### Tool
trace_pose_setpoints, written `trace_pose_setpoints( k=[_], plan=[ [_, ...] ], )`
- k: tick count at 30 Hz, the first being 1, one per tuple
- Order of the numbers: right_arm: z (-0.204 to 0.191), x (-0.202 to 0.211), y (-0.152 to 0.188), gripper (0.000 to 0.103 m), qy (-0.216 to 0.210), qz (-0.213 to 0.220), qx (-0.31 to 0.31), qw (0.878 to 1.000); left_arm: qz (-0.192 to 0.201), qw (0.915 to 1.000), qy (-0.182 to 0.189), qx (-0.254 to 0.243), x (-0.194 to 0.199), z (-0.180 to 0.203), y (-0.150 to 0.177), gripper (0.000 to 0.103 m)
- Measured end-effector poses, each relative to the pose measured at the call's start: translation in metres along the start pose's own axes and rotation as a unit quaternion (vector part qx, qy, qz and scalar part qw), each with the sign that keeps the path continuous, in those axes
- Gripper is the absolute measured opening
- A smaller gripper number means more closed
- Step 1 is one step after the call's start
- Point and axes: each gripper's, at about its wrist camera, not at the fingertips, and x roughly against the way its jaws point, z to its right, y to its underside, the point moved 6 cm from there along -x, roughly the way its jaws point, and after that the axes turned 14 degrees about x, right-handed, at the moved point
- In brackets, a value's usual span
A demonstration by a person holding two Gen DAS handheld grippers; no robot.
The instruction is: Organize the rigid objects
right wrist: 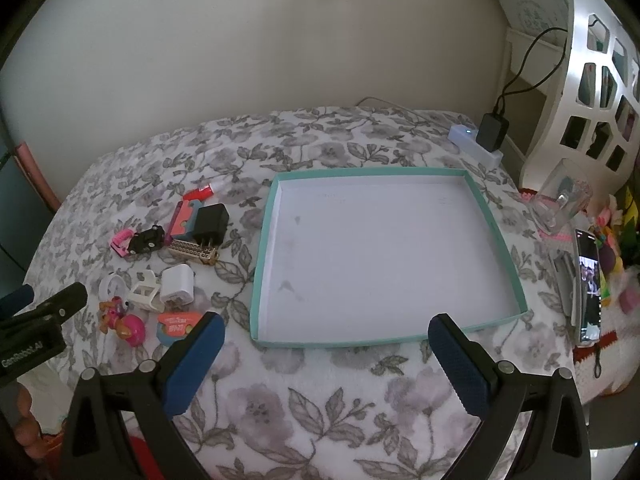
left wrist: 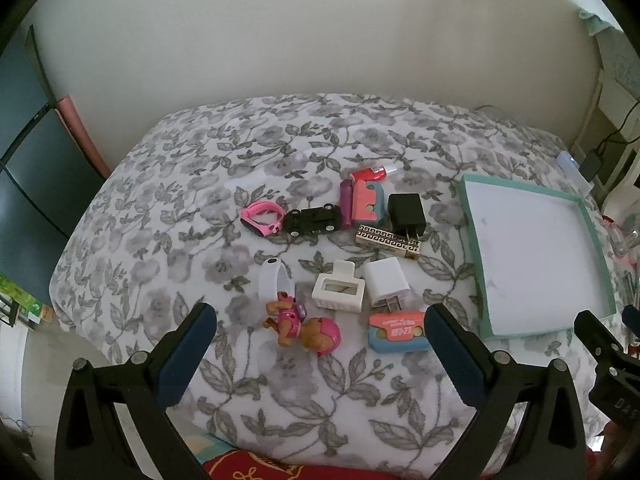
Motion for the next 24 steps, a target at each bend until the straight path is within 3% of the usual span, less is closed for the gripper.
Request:
trace_pose_setpoints(
  k=[24],
  plan=[
    [0.0024,-0.0010,0.0000,0.103,0.005,0.003,-0.004,1.000,0.001,0.9996,0.029,0.007,0.0059,-0.0009,0.0006,0.103]
  ],
)
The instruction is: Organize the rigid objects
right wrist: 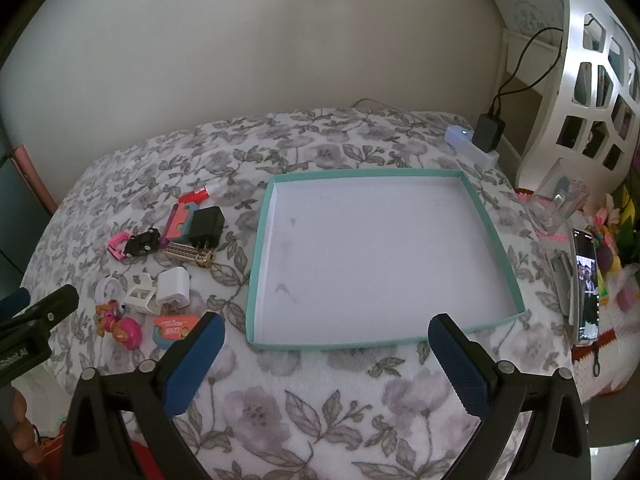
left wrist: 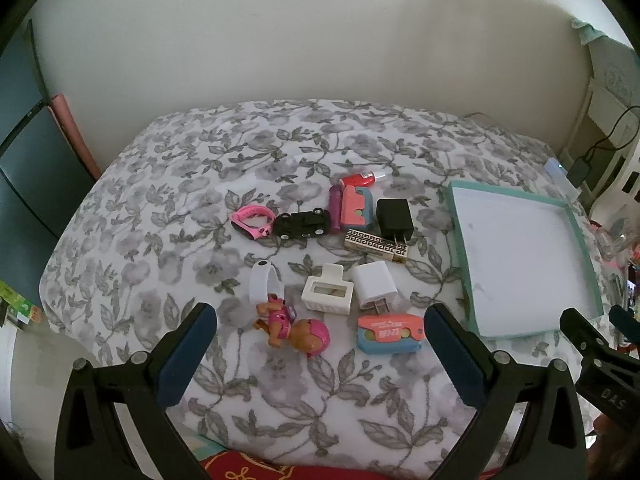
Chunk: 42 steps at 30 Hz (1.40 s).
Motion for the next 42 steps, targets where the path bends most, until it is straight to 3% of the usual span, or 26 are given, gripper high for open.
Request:
trace_pose_setpoints(
  k=[9,17,20,26,34,42],
  plan=[
    [-0.009,-0.006,-0.008,0.103,-0.029,0.004,-0.007,1.000,-0.016,0.9995,0.022,0.019,-0.004,-0.005,0.000,0.103],
    [-0.063,-0.011,-0.047,0.103,-0.063,0.017,0.068,0.996,-0.054,0.9923,0.036,0.105,-0.026,-0.042,-0.020,0.103],
    [-0.086,-0.023,-0.050,0.103,-0.083,-0.003,0.088,0.993,-0.074,0.9892,0.026,0.124,-0.043,-0.060,-0.023,0.103],
    [-0.116,-0.059,-0.039,0.103,-0.110,-0.063,0.099,0.987,-0.107,0.9873,-0.020,0.116,-0.073,-0.078,-0.014,0.103],
    [-0.136,-0.099,-0.019,0.103,-0.119,-0.120,0.115,0.979,-0.181,0.9735,-0.013,0.139,-0.115,-0.081,0.011,0.103],
    [-0.150,-0.124,-0.007,0.103,-0.135,-0.151,0.110,0.973,-0.207,0.9661,-0.017,0.153,-0.140,-0.084,0.020,0.102]
  ],
)
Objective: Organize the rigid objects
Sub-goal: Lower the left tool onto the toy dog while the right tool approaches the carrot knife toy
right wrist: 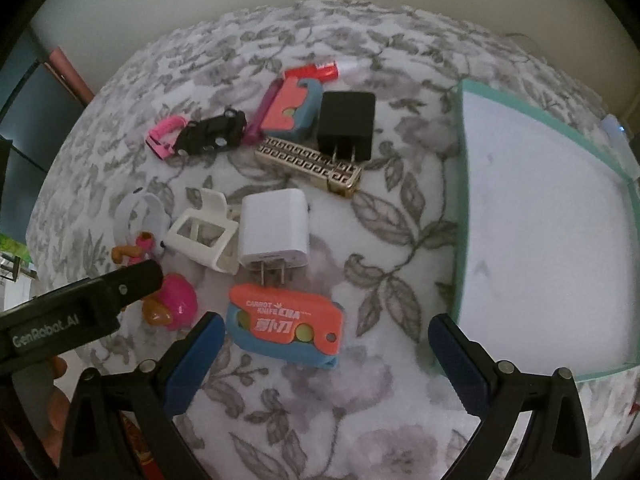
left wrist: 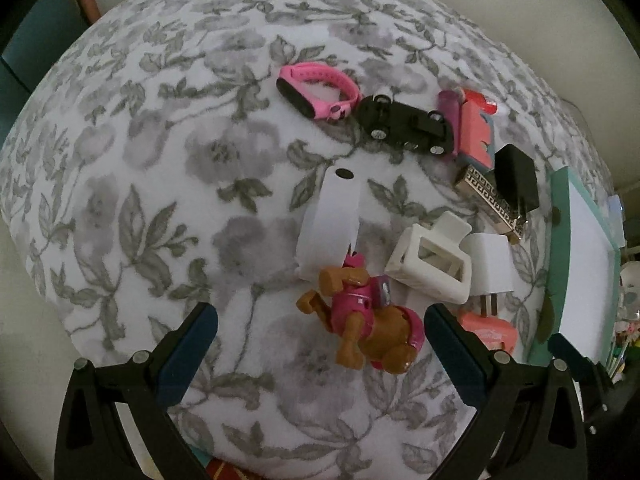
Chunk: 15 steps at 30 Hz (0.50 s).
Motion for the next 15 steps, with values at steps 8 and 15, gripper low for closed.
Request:
trace_pose_setpoints(
  k=[8,15],
  plan=[
    [-0.012,-0.022,-0.001,0.103,-0.001,-0.016,0.008,1.000,-0.023,0.9996,0.018,0.003,-0.021,0.008,-0.001,0.091],
    [-0.022,-0.039,-0.002,0.101,0.021,-0.022,0.020,0.999,-0.051,0.9981,0.035,0.005,-0.039,0.019,0.004,0.077]
  ],
)
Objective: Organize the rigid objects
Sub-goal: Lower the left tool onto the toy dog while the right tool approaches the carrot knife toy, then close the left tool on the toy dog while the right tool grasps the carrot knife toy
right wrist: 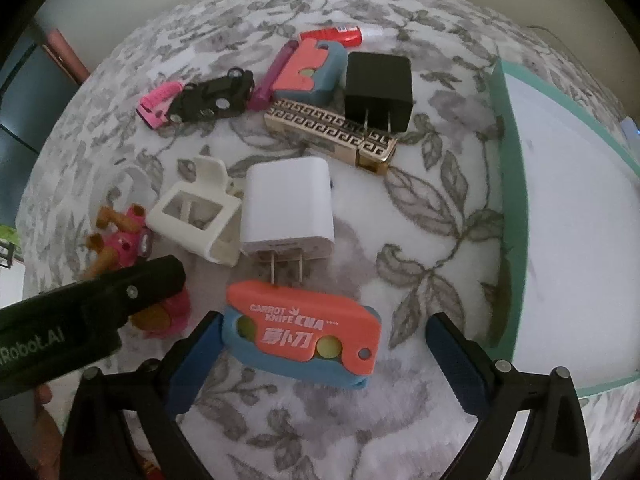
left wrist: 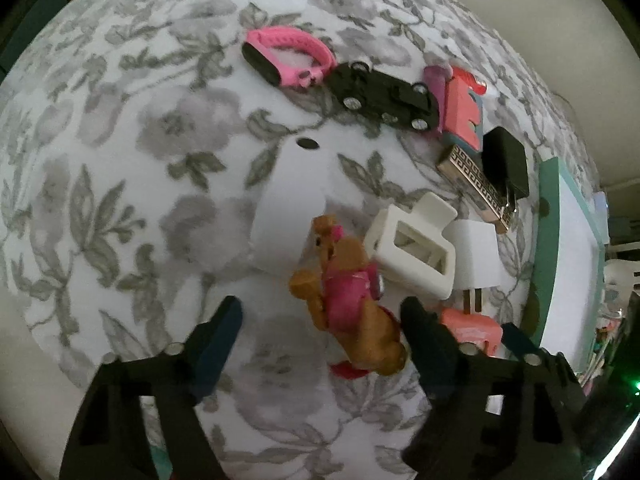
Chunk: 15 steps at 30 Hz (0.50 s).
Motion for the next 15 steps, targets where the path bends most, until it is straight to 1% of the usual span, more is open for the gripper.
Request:
trace_pose_setpoints(
  k=[3,6,8,9,11,12,14,15],
  plan=[
    [-0.007,-0.004,-0.003,0.100,0.006,0.003,0.000,1.000,0.004,0.9999,-0.012,-0.006,-0.005,0.004,0.000,0.074],
    [-0.008,-0.005,-0.002,0.098,0.010,0.004,-0.001,1.000,0.009,0.9997,-0.022,-0.010,-0.010,0.008,0.001,0.067],
    [-0.009,-0.001,0.005,0.094,0.010,0.005,-0.005,1.000,0.012,0.9994,-0.030,-0.013,-0.010,0.008,0.002,0.058],
    [-0.007,0.000,0.007,0.092,0.010,0.006,-0.007,1.000,0.014,0.9992,-0.034,-0.013,-0.010,0.007,0.002,0.056],
    [-0.004,0.004,0.007,0.085,0.011,0.007,-0.013,1.000,0.016,0.9989,-0.041,-0.013,-0.009,0.005,0.003,0.046],
    [-0.002,0.005,0.008,0.083,0.010,0.008,-0.016,1.000,0.019,0.9986,-0.047,-0.014,-0.011,0.005,0.003,0.044],
    [-0.001,0.007,0.009,0.077,0.010,0.009,-0.018,1.000,0.019,0.9985,-0.049,-0.016,-0.011,0.004,0.004,0.044],
    [0.001,0.008,0.010,0.076,0.009,0.009,-0.018,1.000,0.020,0.9983,-0.051,-0.018,-0.011,0.003,0.005,0.044]
  ],
)
